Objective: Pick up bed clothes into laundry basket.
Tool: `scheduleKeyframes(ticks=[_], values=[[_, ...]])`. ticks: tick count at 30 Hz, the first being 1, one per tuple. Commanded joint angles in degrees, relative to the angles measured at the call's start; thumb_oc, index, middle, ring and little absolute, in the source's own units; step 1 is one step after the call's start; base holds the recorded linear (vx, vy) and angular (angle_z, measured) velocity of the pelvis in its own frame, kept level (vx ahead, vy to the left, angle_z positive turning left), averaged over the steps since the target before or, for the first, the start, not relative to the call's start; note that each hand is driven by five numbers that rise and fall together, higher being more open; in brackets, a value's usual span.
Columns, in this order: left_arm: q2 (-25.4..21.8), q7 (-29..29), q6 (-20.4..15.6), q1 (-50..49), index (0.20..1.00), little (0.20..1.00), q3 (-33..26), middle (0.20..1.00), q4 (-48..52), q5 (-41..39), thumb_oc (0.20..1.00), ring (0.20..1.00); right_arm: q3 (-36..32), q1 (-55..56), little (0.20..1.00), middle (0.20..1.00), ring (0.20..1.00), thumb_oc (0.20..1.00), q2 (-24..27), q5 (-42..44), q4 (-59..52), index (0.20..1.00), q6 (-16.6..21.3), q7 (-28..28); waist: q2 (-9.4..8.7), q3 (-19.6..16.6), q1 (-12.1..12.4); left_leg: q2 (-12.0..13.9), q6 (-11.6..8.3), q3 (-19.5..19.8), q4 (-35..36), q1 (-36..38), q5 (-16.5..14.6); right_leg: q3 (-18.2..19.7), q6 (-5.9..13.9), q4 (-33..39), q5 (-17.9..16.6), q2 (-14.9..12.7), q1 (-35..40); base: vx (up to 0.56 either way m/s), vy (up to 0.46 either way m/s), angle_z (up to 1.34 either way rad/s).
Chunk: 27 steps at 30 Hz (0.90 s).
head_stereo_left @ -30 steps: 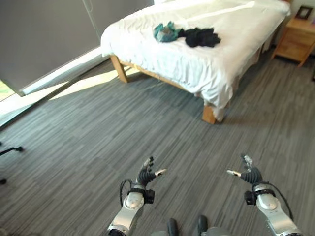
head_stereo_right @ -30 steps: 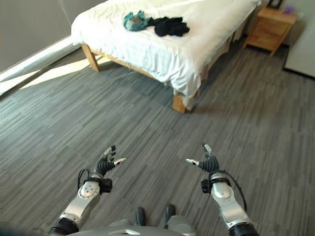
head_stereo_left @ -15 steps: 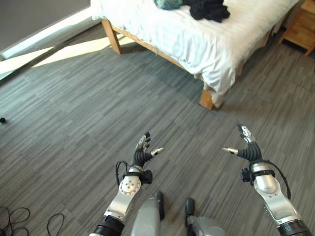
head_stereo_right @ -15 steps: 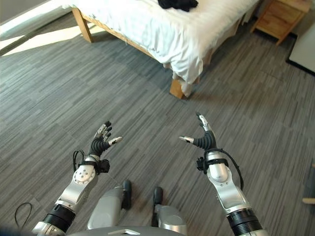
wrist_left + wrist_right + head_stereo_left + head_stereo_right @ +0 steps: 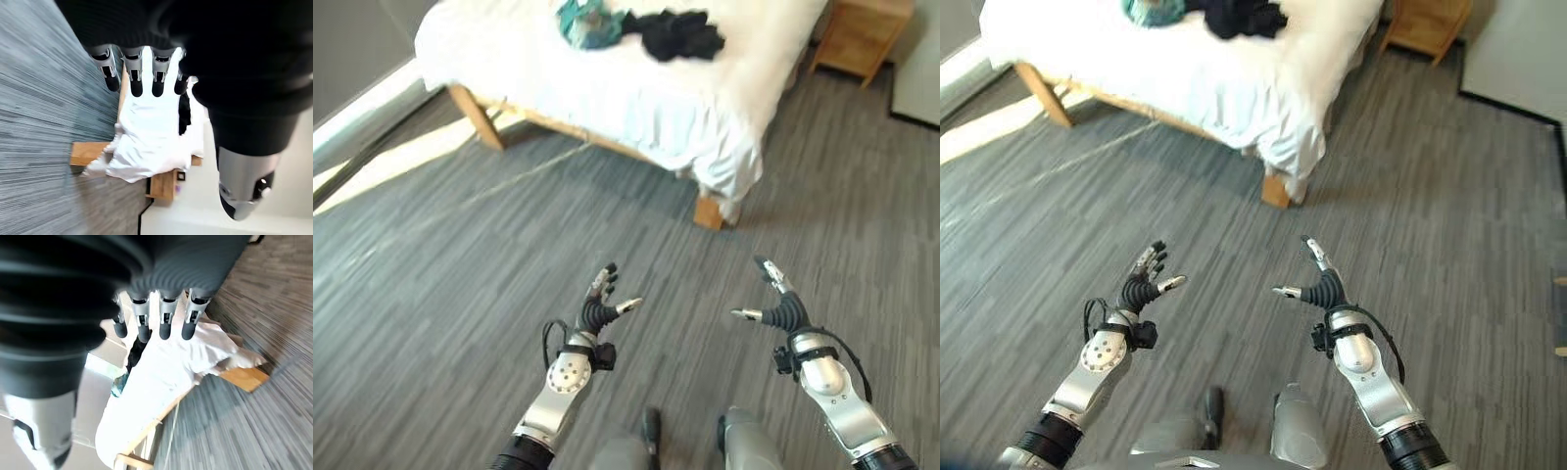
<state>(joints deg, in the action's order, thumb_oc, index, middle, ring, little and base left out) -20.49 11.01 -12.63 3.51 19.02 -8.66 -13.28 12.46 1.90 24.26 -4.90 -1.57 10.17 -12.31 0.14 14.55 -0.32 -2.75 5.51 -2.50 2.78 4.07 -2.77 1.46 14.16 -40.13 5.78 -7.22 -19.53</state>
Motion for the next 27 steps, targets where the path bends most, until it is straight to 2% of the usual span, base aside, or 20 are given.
scheduleKeyframes(ticks=[1,2,3,4,5,8,10,12,14,15,16,17,18,19,20,21,22,23,25,27], values=[[-0.01,-0.24,-2.78,2.29,1.0,1.0,0.77,1.0,1.81,2.04,1.0,1.0,-5.07,-1.77,1.0,1.0,1.0,1.0,2.09,-0.99,-2.01,1.0,1.97,-2.4,-0.36,-0.57,-3.44,2.18,-5.26,3.87,2.22,3.96,-2.09,-5.59,-4.01,22.92,-6.91,3.83,6.61,0.68,-0.094,0.21],[-0.01,-0.25,-2.75,2.2,1.0,1.0,0.8,1.0,1.85,2.03,1.0,1.0,-5.07,-1.66,1.0,1.0,1.0,1.0,2.09,-0.99,-2.06,1.0,1.94,-2.39,-0.05,-0.52,-3.65,2.55,-5.31,4.12,2.22,4.33,-2.53,-5.98,-4.07,23.46,-6.69,4.09,7.34,0.48,-0.092,0.17],[0.06,-0.09,-2.6,2.33,1.0,1.0,0.64,1.0,1.83,2.22,1.0,1.0,-5.48,-1.38,1.0,1.0,1.0,1.0,2.02,-1.08,-1.98,1.0,1.78,-2.81,-0.21,-0.72,-4.38,2.45,-5.62,4.83,2.22,6.23,-4.11,-6.56,-4.36,29.63,-7.61,3.62,6.59,0.69,-0.186,0.43],[0.09,-0.11,-2.66,2.55,1.0,1.0,-0.4,1.0,1.7,2.36,1.0,1.0,-6.34,-0.92,1.0,1.0,1.0,1.0,1.75,-0.67,-2.24,1.0,1.49,-3.09,-0.53,-0.88,-5.4,2.88,-6.56,5.74,2.22,9.54,-6.85,-8.76,-3.35,38.28,-10.95,1.29,4.01,0.69,-0.182,0.63],[0.1,-0.12,-2.67,2.52,1.0,1.0,-0.4,1.0,1.68,2.37,1.0,1.0,-6.32,-0.89,1.0,1.0,1.0,1.0,1.75,-0.66,-2.26,1.0,1.47,-3.08,-0.12,-0.84,-5.54,3.35,-6.61,5.85,2.22,9.75,-7.19,-9.13,-3.32,39.05,-11.15,1.69,4.66,0.63,-0.194,0.71],[0.69,-0.35,-2.66,2.69,1.0,1.0,-1.35,1.0,0.34,2.56,1.0,1.0,-6.78,0.06,1.0,1.0,1.0,1.0,2.08,-1.28,-2.07,1.0,0.76,-2.61,-0.34,-1.11,-6.74,5.18,-7.57,7.58,2.22,14.8,-11.42,-9.58,-2.7,42.45,-13.54,-0.32,3.41,0.54,-0.193,0.4],[1.61,-0.67,-2.54,1.5,1.0,1.0,-1.43,1.0,-0.24,2.96,1.0,1.0,-6.98,0.65,1.0,1.0,1.0,1.0,3.12,-2.17,-1.99,1.0,0.67,-1.95,-0.62,-1.59,-6.71,6.48,-8.95,8.58,0.6,16.92,-8.1,-8.98,-4.29,40.98,-15.52,-0.23,4.85,0.49,-0.206,0.86],[2.84,-0.66,-2.45,0.14,1.0,1.0,-1.36,1.0,-0.92,1.57,1.0,1.0,-6.94,-0.27,1.0,1.0,1.0,1.0,4.53,-2.83,-1.69,1.0,0.57,-2.08,-0.13,-1.54,-6.05,7.07,-12.25,7.08,-12.23,12.8,-1.35,-9.93,-5.97,40.8,-14.44,0.94,9.01,0.38,-0.209,1.01],[3.1,-0.83,-2.18,-0.12,1.0,1.0,-1.02,1.0,-0.62,-0.13,1.0,1.0,-7.35,-2.08,1.0,1.0,1.0,1.0,6.42,-3.29,-1.92,1.0,0.71,-2.8,-1.29,-0.01,-4.64,7.82,-15.45,5.29,-31.58,4.13,6.73,-11.23,-8.52,41.62,-12.02,1.24,14.18,0.36,-0.287,0.01],[3.1,-0.93,-2.3,0.01,1.0,1.0,-1.04,1.0,-0.56,-0.74,1.0,1.0,-7.5,-3.13,1.0,1.0,1.0,1.0,7.34,-3.25,-2.15,1.0,0.72,-3.27,-2.54,0.8,-3.74,8.24,-14.9,3.07,-38.59,0.79,8.1,-11.5,-9.8,42.22,-10.61,1.33,16.74,0.41,-0.348,-0.28],[3.16,-0.57,-2.31,0.21,1.0,1.0,-1.0,1.0,-0.67,-0.99,1.0,1.0,-7.65,-4.36,1.0,1.0,1.0,1.0,8.29,-3.27,-1.99,1.0,0.57,-3.81,-3.98,1.69,-2.55,9.31,-14.26,-0.02,-45.09,-3.05,7.0,-11.34,-10.55,42.84,-9.61,0.99,19.19,0.42,-0.332,-0.22],[3.2,-0.35,-2.35,0.21,1.0,1.0,-0.95,1.0,-0.56,-1.3,1.0,1.0,-7.86,-4.8,1.0,1.0,1.0,1.0,9.03,-3.27,-1.93,1.0,0.24,-4.05,-5.26,1.81,-2.09,10.18,-13.41,-2.88,-45.75,-5.62,6.73,-11.39,-10.97,43.15,-8.65,0.29,20.82,0.45,-0.229,-0.25],[3.18,-0.36,-2.13,-0.04,1.0,1.0,-1.03,1.0,-0.69,-1.61,1.0,1.0,-7.95,-5.04,1.0,1.0,1.0,1.0,9.57,-3.01,-1.81,1.0,0.01,-4.13,-5.63,1.92,-1.03,11.67,-12.8,-5.62,-45.68,-8.37,5.33,-10.95,-11.03,43.78,-7.57,0.43,22.51,0.62,-0.096,-0.2],[3.19,-0.78,-1.9,-1.19,1.0,1.0,-1.69,1.0,-0.56,-2.38,1.0,1.0,-8.87,-4.55,1.0,1.0,1.0,1.0,10.73,-2.95,-2.2,1.0,-0.5,-4.02,-5.83,1.65,0.29,12.78,-11.97,-9.58,-38.68,-13.44,4.42,-10.38,-10.78,44.45,-5.88,0.97,25.69,0.64,0.034,-0.3],[3.2,-0.88,-1.89,-2.43,1.0,1.0,-2.12,1.0,-0.28,-2.73,1.0,1.0,-9.4,-3.88,1.0,1.0,1.0,1.0,11.5,-3.13,-2.68,1.0,-0.42,-3.85,-5.69,1.15,0.94,12.5,-11.32,-10.87,-33.71,-14.49,4.11,-9.83,-10.42,44.68,-4.93,1.35,26.64,0.5,0.057,-0.1],[3.26,-0.91,-1.86,-2.67,1.0,1.0,-2.06,1.0,-0.16,-2.75,1.0,1.0,-9.43,-3.64,1.0,1.0,1.0,1.0,11.59,-3.11,-2.78,1.0,-0.43,-3.82,-5.77,0.97,1.1,12.28,-11.28,-11.17,-33.24,-14.02,3.96,-9.67,-10.32,44.62,-4.69,1.11,26.73,0.5,0.153,-0.03],[3.12,-1.29,-1.48,-4.46,1.0,1.0,-2.69,1.0,-0.14,-2.71,1.0,1.0,-11.12,-2.73,1.0,1.0,1.0,1.0,12.81,-4.42,-3.4,1.0,-0.62,-3.75,-5.38,0.26,1.82,13.77,-10.87,-13.73,-22.4,-15.98,4.89,-9.43,-9.15,45.02,-2.78,1.45,29.23,0.35,0.11,-0.1],[3.2,-1.31,-1.43,-4.59,1.0,1.0,-2.61,1.0,-0.07,-2.71,1.0,1.0,-11.19,-2.52,1.0,1.0,1.0,1.0,12.89,-4.46,-3.5,1.0,-0.64,-3.73,-5.56,0.16,1.88,13.34,-10.88,-13.96,-21.51,-15.36,5.07,-9.43,-9.06,44.97,-2.55,1.11,29.36,0.52,0.191,-0.17],[3.53,-1.21,-1.04,-5.74,1.0,1.0,-3.14,1.0,-0.78,-3.12,1.0,1.0,-12.77,-2.58,1.0,1.0,1.0,1.0,14.47,-5.59,-3.52,1.0,-0.88,-4.47,-4.6,-0.65,2.68,14.45,-11.43,-14.88,-9.52,-14.87,9.33,-9.86,-7.82,45.13,-0.9,1.55,31.93,0.42,0.178,-0.16],[3.49,-0.62,-0.57,-6.03,1.0,1.0,-3.47,1.0,-1.22,-3.26,1.0,1.0,-14.34,-4.02,1.0,1.0,1.0,1.0,16.73,-7.63,-2.62,1.0,-1.72,-6.53,-4.55,-0.98,3.55,16.63,-12.28,-14.59,-2.8,-15.14,12.87,-10.77,-6.6,45.13,0.07,0.68,33.91,0.44,0.189,-0.49]])
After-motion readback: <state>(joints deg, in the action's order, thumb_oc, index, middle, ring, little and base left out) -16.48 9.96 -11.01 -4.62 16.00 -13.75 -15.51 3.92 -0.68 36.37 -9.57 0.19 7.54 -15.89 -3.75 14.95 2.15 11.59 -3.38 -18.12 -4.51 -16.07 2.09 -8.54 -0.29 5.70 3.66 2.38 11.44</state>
